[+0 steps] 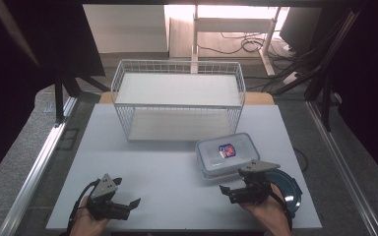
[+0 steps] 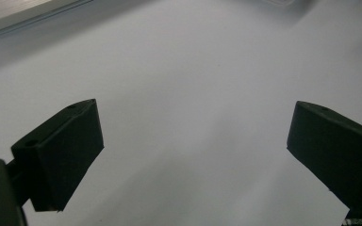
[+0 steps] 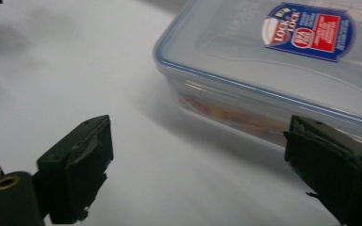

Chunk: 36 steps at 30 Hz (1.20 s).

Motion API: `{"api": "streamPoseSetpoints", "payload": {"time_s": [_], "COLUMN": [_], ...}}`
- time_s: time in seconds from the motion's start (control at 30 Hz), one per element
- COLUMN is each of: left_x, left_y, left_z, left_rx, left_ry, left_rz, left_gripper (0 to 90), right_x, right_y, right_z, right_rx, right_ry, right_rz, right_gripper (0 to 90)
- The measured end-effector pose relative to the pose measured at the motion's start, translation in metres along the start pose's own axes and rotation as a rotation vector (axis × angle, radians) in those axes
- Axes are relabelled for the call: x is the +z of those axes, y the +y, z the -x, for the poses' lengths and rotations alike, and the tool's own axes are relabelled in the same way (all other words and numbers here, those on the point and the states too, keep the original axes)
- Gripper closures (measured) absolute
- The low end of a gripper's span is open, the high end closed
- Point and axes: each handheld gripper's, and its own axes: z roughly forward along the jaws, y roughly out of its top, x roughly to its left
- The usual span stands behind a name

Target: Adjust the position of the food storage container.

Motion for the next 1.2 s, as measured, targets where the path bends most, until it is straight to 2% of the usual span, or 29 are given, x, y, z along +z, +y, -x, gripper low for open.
{"api": "streamPoseSetpoints", "payload": {"time_s": [0.17, 0.33, 0.47, 0.53, 0.57, 0.6, 0.63, 0.67, 0.7, 0.73, 0.77, 0.87, 0.9, 0.93, 0.97, 1.0, 1.13, 1.17, 1.2], "left_x": [0.001, 0.002, 0.003, 0.002, 0.001, 0.000, 0.000, 0.000, 0.000, 0.001, 0.001, 0.003, 0.003, 0.004, 0.004, 0.004, 0.004, 0.004, 0.004], "left_y": [-0.002, -0.002, -0.002, -0.002, -0.001, -0.001, -0.001, -0.001, -0.001, -0.001, -0.001, -0.001, -0.001, 0.000, 0.000, 0.000, 0.000, 0.000, 0.000], "left_z": [-0.003, -0.002, -0.001, -0.001, -0.001, -0.001, -0.001, -0.001, -0.001, 0.000, 0.000, 0.000, 0.000, 0.001, 0.001, 0.001, -0.001, -0.001, -0.001], "left_rx": [-0.013, -0.006, 0.008, 0.005, 0.004, 0.002, 0.003, 0.003, 0.003, 0.000, -0.002, 0.001, 0.001, 0.003, 0.001, 0.001, -0.003, -0.005, -0.005], "left_ry": [-0.002, -0.003, 0.011, 0.010, 0.005, 0.003, 0.004, 0.004, 0.005, 0.003, 0.000, -0.005, -0.005, -0.011, -0.015, -0.015, -0.017, -0.019, -0.019], "left_rz": [-0.003, 0.002, -0.010, -0.004, 0.012, 0.020, 0.025, 0.025, 0.026, 0.025, 0.024, 0.022, 0.022, 0.023, 0.025, 0.025, 0.027, 0.028, 0.028], "left_gripper": [5.1, 5.2, 5.4, 5.4, 5.4, 5.5, 5.5, 5.6, 5.6, 5.7, 5.7, 5.8, 5.9, 5.9, 6.0, 6.0, 6.1, 6.1, 6.1], "right_x": [-0.003, -0.004, -0.006, -0.011, -0.018, -0.022, -0.025, -0.025, -0.029, -0.034, -0.037, -0.044, -0.044, -0.045, -0.044, -0.044, -0.037, -0.034, -0.034], "right_y": [-0.001, -0.001, -0.001, -0.001, -0.003, -0.005, -0.007, -0.007, -0.010, -0.014, -0.015, -0.012, -0.012, -0.008, -0.005, -0.005, 0.007, 0.015, 0.015], "right_z": [0.005, 0.006, 0.004, 0.002, 0.001, 0.000, -0.001, -0.001, -0.001, 0.003, 0.006, 0.019, 0.019, 0.031, 0.039, 0.039, 0.069, 0.081, 0.081], "right_rx": [0.025, 0.025, 0.013, -0.005, -0.026, -0.038, -0.046, -0.046, -0.042, -0.021, -0.009, 0.016, 0.016, 0.028, 0.038, 0.038, 0.082, 0.097, 0.097], "right_ry": [0.012, 0.013, 0.011, 0.001, -0.009, -0.021, -0.039, -0.039, -0.057, -0.088, -0.104, -0.140, -0.140, -0.167, -0.184, -0.184, -0.249, -0.274, -0.274], "right_rz": [0.026, 0.024, 0.015, 0.021, 0.018, 0.014, 0.008, 0.008, 0.000, -0.004, -0.004, 0.010, 0.010, 0.005, 0.001, 0.001, -0.010, -0.014, -0.014], "right_gripper": [15.0, 17.3, 23.5, 31.1, 43.2, 50.5, 54.9, 54.9, 60.5, 71.2, 76.5, 85.6, 85.6, 88.2, 88.7, 88.7, 88.9, 88.9, 88.9]}}
